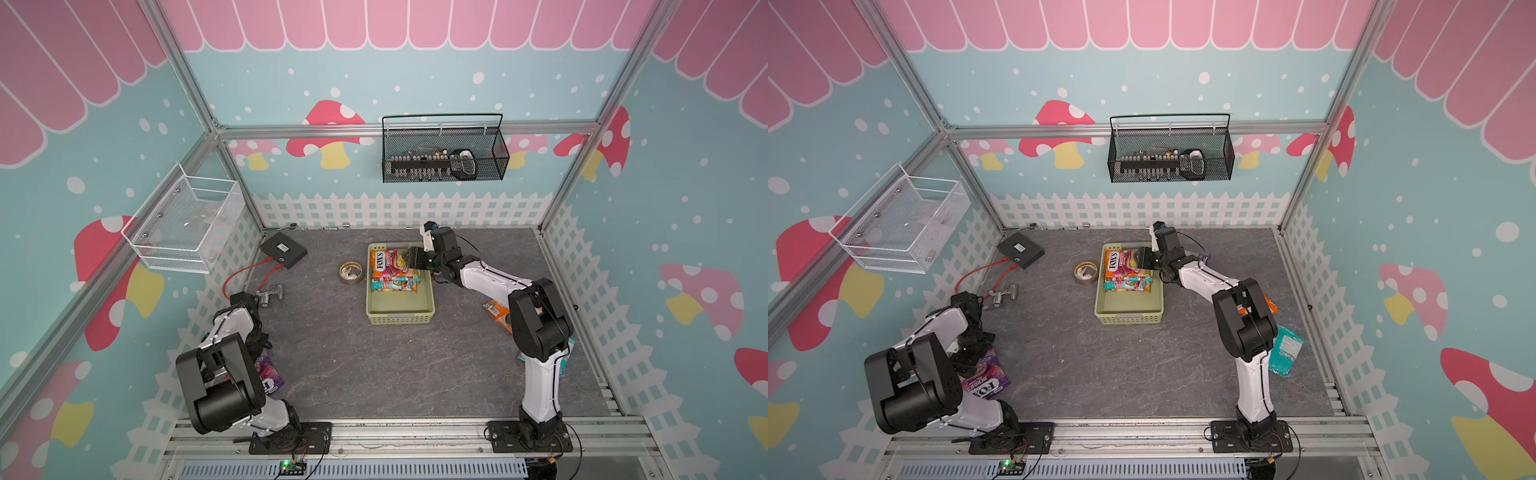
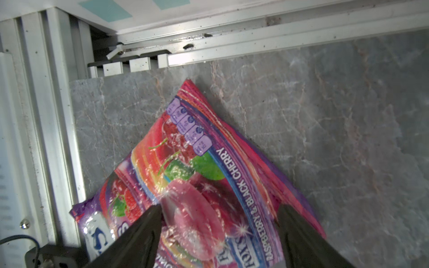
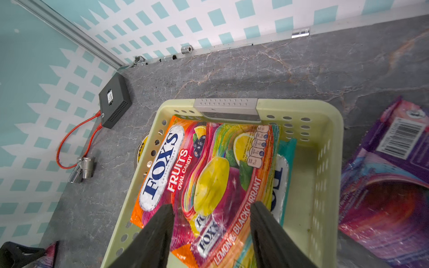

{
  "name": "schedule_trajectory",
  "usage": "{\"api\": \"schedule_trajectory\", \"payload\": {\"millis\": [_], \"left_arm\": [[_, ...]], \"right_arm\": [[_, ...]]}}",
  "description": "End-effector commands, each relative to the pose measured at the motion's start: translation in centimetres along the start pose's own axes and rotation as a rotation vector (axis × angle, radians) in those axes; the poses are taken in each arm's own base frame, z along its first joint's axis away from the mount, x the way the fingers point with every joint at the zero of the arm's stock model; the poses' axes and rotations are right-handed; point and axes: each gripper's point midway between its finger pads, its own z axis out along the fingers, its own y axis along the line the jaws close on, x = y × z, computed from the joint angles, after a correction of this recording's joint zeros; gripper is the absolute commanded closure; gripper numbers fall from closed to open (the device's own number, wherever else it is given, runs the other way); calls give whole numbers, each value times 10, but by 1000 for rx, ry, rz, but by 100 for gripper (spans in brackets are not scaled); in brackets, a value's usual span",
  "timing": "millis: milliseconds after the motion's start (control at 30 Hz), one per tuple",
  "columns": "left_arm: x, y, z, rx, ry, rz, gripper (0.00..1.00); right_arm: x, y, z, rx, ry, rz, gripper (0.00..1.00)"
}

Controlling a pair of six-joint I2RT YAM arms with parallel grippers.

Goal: Put the candies in the basket
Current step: Move the candy to the center of the board.

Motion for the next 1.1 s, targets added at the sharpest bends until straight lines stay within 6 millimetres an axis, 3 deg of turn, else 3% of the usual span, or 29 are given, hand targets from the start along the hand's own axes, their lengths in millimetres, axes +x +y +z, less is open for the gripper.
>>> {"api": "schedule_trajectory", "payload": {"millis": [0, 167, 400, 600, 833, 933, 1067], "left_arm": [[1, -5, 6, 10, 6, 8, 19], [29, -12, 9, 49, 55, 62, 21], [86, -34, 2, 142, 170, 189, 22], [144, -80, -47, 336, 224, 385, 23], [215, -115, -107, 507, 251, 633, 26], [208, -115, -120, 525, 214, 582, 28], [174, -98, -112, 513, 234, 389, 37]], "right_arm": [[-30, 20, -35, -30, -103, -26, 38], [-36, 33, -60, -58, -125, -50, 33], [-16, 66, -82, -130, -89, -88, 33], [11, 99, -92, -182, -59, -120, 33], [36, 115, -91, -211, -1, -157, 34], [50, 128, -85, -226, 37, -185, 37], [78, 161, -70, -259, 111, -262, 43]]}}
